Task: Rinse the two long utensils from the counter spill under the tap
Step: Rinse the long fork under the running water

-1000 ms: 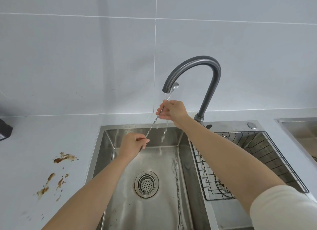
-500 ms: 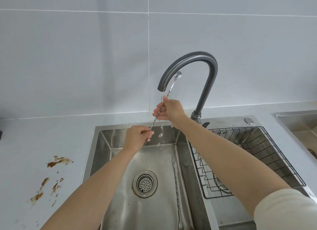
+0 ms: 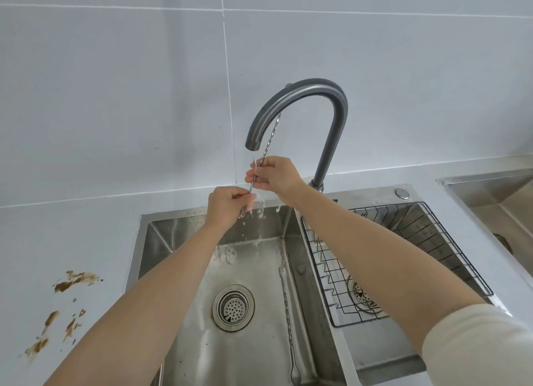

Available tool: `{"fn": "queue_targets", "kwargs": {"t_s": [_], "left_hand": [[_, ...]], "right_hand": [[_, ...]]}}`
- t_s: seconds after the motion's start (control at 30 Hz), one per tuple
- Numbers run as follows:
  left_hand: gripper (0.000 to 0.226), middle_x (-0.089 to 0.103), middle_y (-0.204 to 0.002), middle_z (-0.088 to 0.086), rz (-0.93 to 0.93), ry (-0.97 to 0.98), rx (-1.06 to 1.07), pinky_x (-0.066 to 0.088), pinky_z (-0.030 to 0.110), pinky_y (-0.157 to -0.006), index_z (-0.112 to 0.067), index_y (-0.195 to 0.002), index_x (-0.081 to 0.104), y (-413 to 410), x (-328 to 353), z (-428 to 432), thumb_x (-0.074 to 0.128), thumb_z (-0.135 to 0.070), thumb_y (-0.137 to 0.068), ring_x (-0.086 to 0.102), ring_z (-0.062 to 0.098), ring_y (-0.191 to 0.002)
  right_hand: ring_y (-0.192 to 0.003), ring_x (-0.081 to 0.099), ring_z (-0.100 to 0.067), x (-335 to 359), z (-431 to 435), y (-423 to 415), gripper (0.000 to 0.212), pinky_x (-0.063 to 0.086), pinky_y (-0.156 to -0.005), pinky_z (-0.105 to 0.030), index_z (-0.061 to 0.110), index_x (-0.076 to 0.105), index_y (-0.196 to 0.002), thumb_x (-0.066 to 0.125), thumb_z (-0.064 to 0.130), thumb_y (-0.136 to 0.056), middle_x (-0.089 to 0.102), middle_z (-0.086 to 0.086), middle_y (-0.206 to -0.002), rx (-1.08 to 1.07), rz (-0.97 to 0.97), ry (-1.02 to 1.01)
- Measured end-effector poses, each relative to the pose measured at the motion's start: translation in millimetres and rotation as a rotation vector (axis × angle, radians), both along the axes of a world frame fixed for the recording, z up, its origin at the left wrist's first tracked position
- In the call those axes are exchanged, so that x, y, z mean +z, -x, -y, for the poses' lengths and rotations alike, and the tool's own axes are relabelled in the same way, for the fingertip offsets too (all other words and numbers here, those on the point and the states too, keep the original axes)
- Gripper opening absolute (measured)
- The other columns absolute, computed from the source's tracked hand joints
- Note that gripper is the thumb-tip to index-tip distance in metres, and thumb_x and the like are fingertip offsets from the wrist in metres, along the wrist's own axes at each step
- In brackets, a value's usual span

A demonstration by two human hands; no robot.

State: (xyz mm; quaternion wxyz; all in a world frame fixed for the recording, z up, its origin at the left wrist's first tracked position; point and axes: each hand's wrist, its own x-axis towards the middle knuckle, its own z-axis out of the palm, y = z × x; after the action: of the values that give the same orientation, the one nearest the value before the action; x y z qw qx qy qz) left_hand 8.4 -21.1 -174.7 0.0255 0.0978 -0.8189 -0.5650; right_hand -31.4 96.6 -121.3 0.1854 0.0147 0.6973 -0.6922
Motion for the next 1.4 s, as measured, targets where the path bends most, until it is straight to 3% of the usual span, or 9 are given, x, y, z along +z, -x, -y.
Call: {"fn": "queue_targets", "kwargs": {"t_s": [0.13, 0.27, 0.4, 0.63, 0.8, 1.0, 1.2, 1.3, 1.4], "left_hand": [[0.028, 0.060, -0.036, -0.013, 0.007, -0.074, 0.001, 0.049, 0.039, -0.070, -0.019, -0.055, 0.069, 10.4, 5.5, -2.4, 0.067, -0.005, -0.079, 0.056, 0.027, -0.060], [0.005, 0.061, -0.037, -0.012, 0.009, -0.155, -0.004, 0.047, 0.024, -0.054, -0.003, -0.076, 0.069, 17.0, 11.2, -5.6, 0.066, -0.001, -0.080, 0.058, 0.011, -0.044], [0.015, 0.064, -0.040, -0.010, 0.035, -0.224, -0.040, 0.049, 0.014, -0.051, 0.006, -0.097, 0.067, 19.1, 18.3, -7.5, 0.061, 0.002, -0.083, 0.060, -0.002, -0.042], [0.025, 0.061, -0.071, 0.001, 0.072, -0.183, -0.114, 0.046, 0.016, -0.063, 0.006, -0.109, 0.062, 14.1, 26.5, -8.6, 0.061, 0.000, -0.085, 0.060, 0.005, -0.059], [0.031, 0.063, -0.109, 0.021, 0.092, 0.012, -0.138, 0.049, 0.037, -0.092, 0.001, -0.117, 0.054, 13.3, 28.1, -13.4, 0.037, 0.006, -0.092, 0.061, 0.032, -0.101], [0.022, 0.061, -0.087, 0.014, 0.026, 0.055, -0.072, 0.050, 0.012, -0.056, 0.000, -0.097, 0.060, 11.1, 28.5, -15.2, 0.038, -0.001, -0.094, 0.061, 0.026, -0.072], [0.035, 0.062, -0.069, 0.013, 0.007, 0.101, -0.059, 0.049, 0.015, -0.049, -0.012, -0.064, 0.052, 14.4, 24.6, -17.1, 0.042, -0.018, -0.096, 0.060, 0.017, -0.052], [0.022, 0.058, -0.064, 0.006, 0.002, -0.027, -0.015, 0.045, 0.006, -0.042, -0.003, -0.076, 0.063, 16.6, 21.9, -17.0, 0.050, -0.009, -0.091, 0.058, 0.015, -0.056], [0.013, 0.059, -0.065, 0.003, -0.003, -0.046, 0.024, 0.048, 0.010, -0.053, 0.003, -0.092, 0.069, 15.6, 15.6, -15.2, 0.060, -0.002, -0.083, 0.055, 0.011, -0.057]], "right_hand": [[-0.065, 0.060, -0.016, 0.0, -0.8, 0.8, 0.020, 0.056, -0.060, -0.016, 0.006, 0.053, -0.077, 0.052, -0.010, -0.088, 0.060, -0.009, -0.073, 0.010, -0.017, -0.007], [-0.066, 0.060, -0.017, 4.2, -5.1, 3.9, 0.027, 0.056, -0.060, -0.017, 0.009, 0.051, -0.074, 0.044, -0.011, -0.091, 0.058, -0.009, -0.073, -0.010, -0.052, 0.010], [-0.066, 0.059, -0.019, 7.7, -7.2, 7.3, 0.029, 0.055, -0.072, -0.027, 0.008, 0.051, -0.074, 0.041, -0.012, -0.091, 0.058, -0.008, -0.071, -0.038, -0.073, 0.015], [-0.064, 0.060, -0.020, 11.3, -3.9, 9.1, 0.029, 0.055, -0.065, -0.025, 0.010, 0.052, -0.074, 0.042, -0.012, -0.090, 0.059, -0.008, -0.069, -0.077, -0.107, -0.018], [-0.063, 0.062, -0.021, 13.4, 1.3, 10.8, 0.025, 0.056, -0.071, -0.034, 0.009, 0.054, -0.072, 0.050, -0.009, -0.088, 0.060, -0.010, -0.068, -0.116, -0.126, -0.033], [-0.060, 0.060, -0.020, 18.6, -1.0, 14.6, 0.024, 0.056, -0.071, -0.029, 0.011, 0.054, -0.071, 0.053, -0.007, -0.088, 0.060, -0.008, -0.068, -0.138, -0.145, -0.035], [-0.059, 0.061, -0.014, 26.8, -5.7, 21.5, 0.022, 0.056, -0.060, -0.018, 0.011, 0.054, -0.074, 0.054, -0.005, -0.089, 0.060, -0.006, -0.069, -0.184, -0.147, 0.002], [-0.058, 0.061, -0.014, 26.8, -5.4, 22.3, 0.018, 0.055, -0.060, -0.018, 0.009, 0.055, -0.078, 0.054, -0.005, -0.089, 0.060, -0.005, -0.068, -0.173, -0.154, -0.005], [-0.056, 0.060, -0.012, 21.3, -5.0, 19.0, 0.012, 0.056, -0.065, -0.022, 0.007, 0.057, -0.083, 0.056, -0.005, -0.087, 0.059, -0.005, -0.067, -0.157, -0.142, -0.027]]}}
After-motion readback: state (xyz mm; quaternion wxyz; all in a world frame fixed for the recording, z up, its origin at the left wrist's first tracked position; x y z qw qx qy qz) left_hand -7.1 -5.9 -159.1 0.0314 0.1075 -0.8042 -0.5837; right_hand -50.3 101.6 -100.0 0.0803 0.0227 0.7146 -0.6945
